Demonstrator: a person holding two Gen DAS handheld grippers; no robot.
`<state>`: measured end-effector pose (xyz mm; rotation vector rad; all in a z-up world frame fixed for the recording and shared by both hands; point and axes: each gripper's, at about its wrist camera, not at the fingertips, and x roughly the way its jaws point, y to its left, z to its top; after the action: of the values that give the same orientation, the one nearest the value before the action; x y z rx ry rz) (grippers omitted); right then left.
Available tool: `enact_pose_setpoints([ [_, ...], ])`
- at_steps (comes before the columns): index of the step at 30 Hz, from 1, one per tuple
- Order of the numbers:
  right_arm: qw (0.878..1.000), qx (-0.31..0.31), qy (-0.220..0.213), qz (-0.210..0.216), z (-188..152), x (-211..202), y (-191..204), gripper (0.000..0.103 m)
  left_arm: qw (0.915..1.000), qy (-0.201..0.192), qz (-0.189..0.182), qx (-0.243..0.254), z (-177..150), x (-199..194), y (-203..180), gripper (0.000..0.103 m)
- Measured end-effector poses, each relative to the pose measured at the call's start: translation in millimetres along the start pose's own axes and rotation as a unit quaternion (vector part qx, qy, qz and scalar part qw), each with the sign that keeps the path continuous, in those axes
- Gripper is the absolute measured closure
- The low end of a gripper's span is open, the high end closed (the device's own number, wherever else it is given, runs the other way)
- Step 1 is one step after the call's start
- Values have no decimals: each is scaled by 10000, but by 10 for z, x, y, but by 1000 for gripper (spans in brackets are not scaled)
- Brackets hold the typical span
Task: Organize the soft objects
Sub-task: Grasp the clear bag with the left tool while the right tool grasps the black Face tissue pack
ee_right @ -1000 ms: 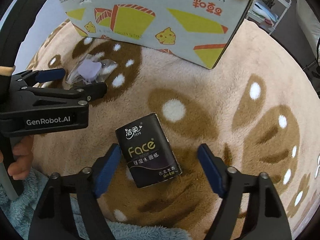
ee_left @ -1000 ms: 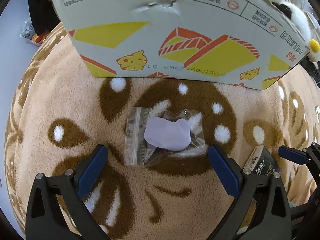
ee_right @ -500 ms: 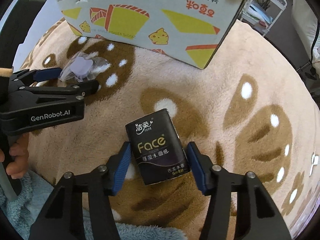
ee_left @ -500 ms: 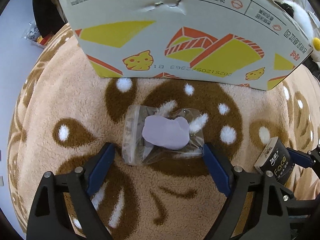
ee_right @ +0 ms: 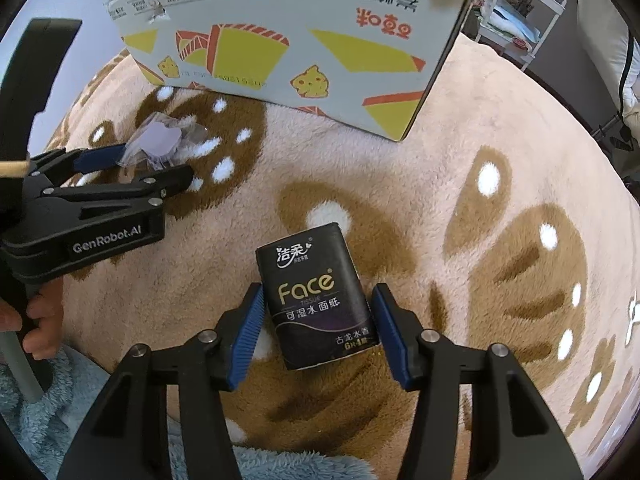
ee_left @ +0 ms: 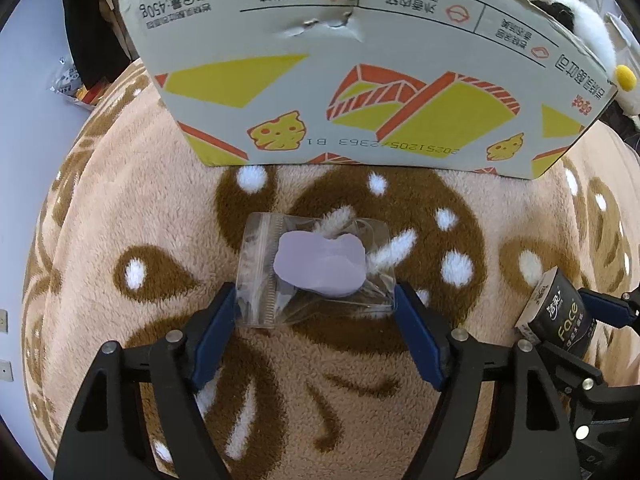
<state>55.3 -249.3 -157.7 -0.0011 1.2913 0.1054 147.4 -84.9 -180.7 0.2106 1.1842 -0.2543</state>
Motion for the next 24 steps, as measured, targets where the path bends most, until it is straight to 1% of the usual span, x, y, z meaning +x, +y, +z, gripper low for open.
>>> enact_pose_setpoints([
  [10,9998,107,-100,108,-5,-23,-32,47,9999,-28,120,58,-68,-93,-40,27],
  [15,9994,164,-217,213,-18,-69,-79,47,9998,-6,172,56,-120,-151,-28,27],
  [24,9984,304,-404,256,-16,-151,-109,47,9994,-203,295,10,-219,-366,5,27],
])
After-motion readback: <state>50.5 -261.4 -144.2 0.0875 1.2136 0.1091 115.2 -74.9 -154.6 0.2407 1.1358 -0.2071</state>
